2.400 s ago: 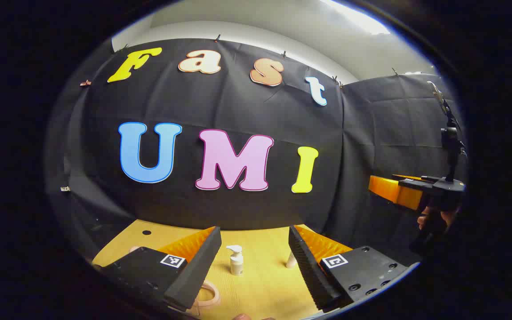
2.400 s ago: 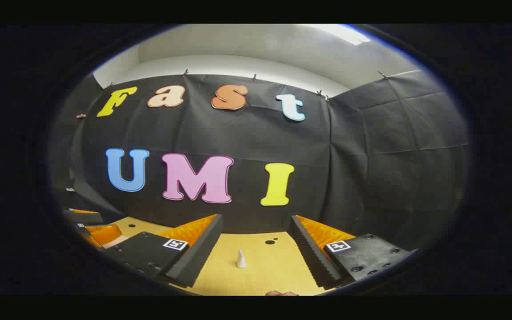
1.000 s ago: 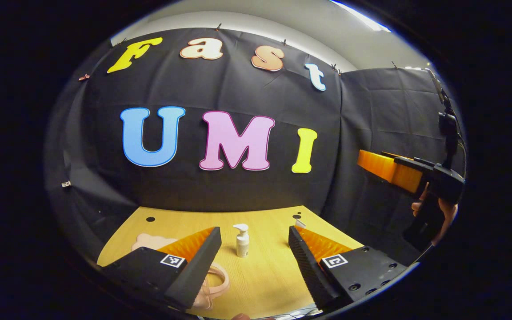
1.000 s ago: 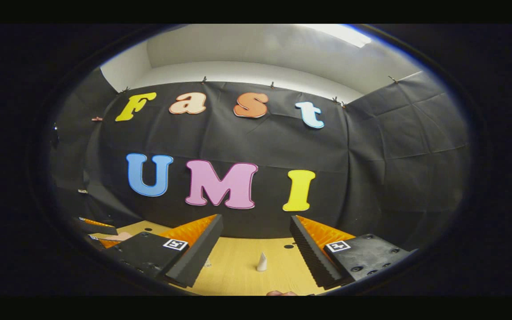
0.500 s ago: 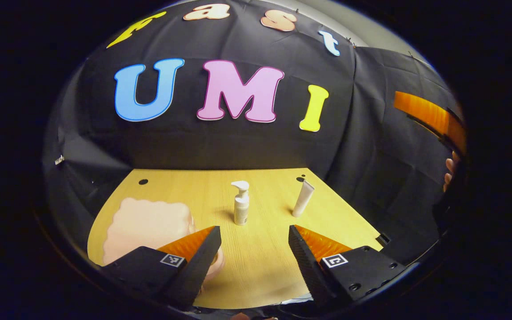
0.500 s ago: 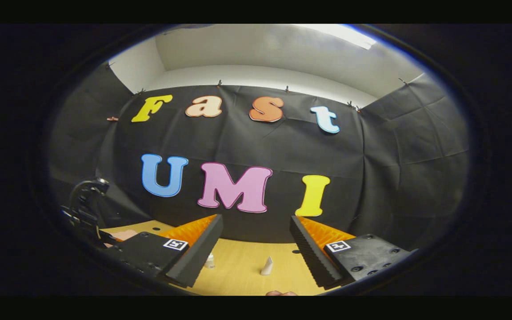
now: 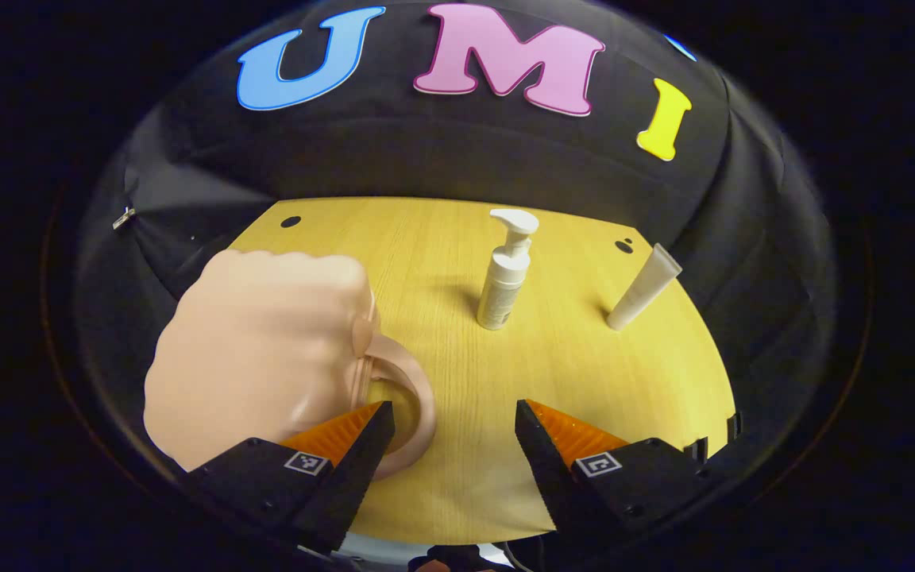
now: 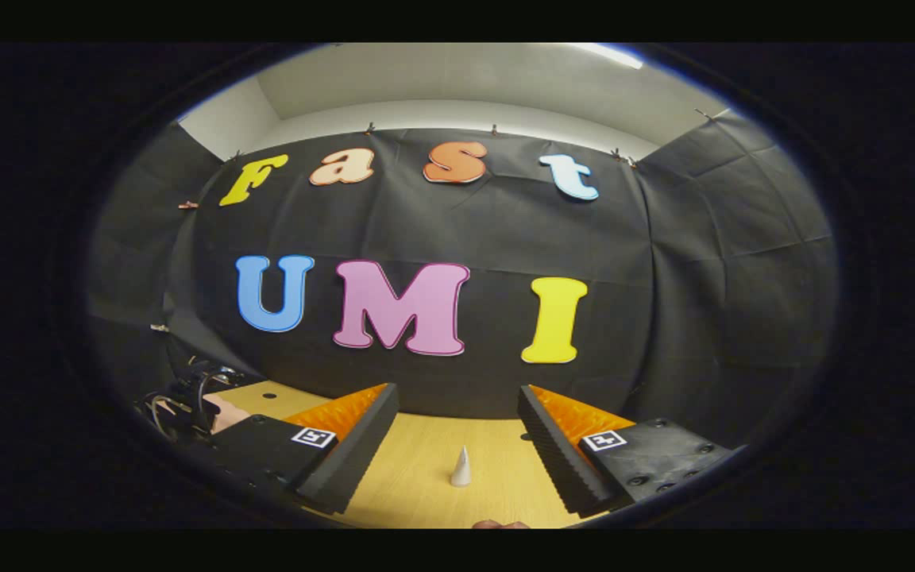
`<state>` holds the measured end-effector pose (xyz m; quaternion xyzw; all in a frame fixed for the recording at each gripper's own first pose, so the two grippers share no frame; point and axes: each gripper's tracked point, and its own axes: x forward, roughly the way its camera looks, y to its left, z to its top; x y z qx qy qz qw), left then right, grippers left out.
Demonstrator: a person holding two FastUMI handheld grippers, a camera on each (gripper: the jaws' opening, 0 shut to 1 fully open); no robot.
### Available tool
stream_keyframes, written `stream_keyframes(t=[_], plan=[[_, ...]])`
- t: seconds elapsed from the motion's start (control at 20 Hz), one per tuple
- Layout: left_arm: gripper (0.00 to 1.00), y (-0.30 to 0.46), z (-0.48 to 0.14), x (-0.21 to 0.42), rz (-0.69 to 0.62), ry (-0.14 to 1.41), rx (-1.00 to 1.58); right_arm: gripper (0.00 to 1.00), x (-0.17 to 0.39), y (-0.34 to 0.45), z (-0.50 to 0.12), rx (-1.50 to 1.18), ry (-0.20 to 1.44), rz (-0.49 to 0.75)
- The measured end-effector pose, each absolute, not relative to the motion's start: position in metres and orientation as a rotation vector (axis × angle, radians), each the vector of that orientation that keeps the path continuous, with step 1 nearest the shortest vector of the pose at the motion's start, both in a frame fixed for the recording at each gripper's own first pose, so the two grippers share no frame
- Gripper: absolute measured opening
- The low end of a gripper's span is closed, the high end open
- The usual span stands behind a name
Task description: First open the suitcase, pack the skin care products into it, and then close the suitcase.
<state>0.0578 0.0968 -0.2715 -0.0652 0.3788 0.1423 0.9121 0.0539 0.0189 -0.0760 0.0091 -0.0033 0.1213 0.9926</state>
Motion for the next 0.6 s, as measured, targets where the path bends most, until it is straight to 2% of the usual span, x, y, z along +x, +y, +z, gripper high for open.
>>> stream_keyframes(t=[0.25,0.35,0.5,0.6], plan=[[0.97,0.12,-0.308,0.071,0.426,0.878,-0.153,0.95,0.079,-0.007,-0.109,0.024,0.075,0.231],[0.94,0.124,-0.312,0.083,0.436,0.881,-0.109,0.96,0.086,-0.015,-0.115,0.046,0.101,0.209],[0.98,0.125,-0.321,0.087,0.436,0.919,-0.061,0.96,0.091,-0.026,-0.114,0.075,0.115,0.188],[0.95,0.12,-0.328,0.087,0.419,0.939,-0.084,0.96,0.09,-0.033,-0.114,0.076,0.116,0.174]])
